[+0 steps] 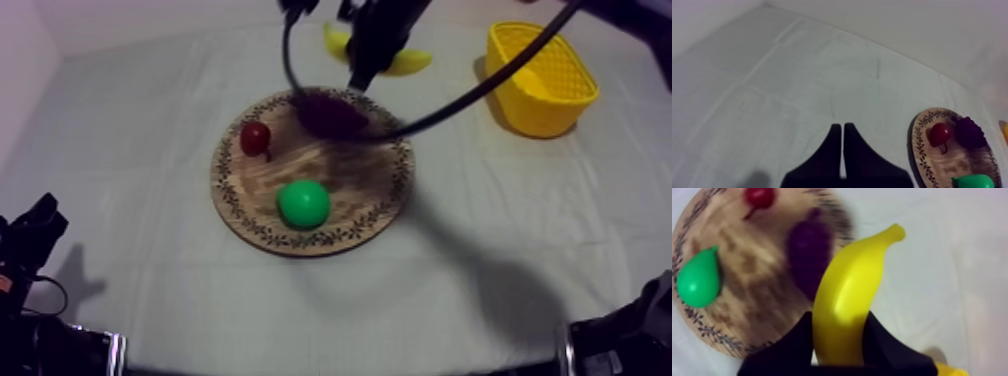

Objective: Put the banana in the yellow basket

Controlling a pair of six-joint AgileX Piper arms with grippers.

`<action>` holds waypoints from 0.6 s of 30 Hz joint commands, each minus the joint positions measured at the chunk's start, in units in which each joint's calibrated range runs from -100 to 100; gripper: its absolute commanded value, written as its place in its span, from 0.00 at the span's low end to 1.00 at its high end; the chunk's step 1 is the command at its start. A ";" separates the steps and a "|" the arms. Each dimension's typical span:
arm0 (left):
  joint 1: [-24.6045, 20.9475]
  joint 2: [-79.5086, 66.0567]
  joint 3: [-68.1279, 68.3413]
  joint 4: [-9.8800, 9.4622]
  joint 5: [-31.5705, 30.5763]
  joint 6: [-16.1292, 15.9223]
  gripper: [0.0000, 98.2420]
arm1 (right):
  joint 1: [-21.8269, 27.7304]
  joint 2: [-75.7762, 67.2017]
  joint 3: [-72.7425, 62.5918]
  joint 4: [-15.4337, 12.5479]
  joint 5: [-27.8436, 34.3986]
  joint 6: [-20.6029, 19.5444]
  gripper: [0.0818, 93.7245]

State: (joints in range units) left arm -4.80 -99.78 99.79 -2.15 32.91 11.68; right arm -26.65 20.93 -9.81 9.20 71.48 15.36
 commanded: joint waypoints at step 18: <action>-0.01 -0.05 -0.01 -0.03 0.00 0.02 0.00 | 19.88 -9.26 -0.07 2.82 -6.22 -10.48 0.24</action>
State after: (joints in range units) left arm -4.80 -99.78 99.79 -2.15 32.91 11.68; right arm -8.81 11.59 -9.97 11.80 65.73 6.60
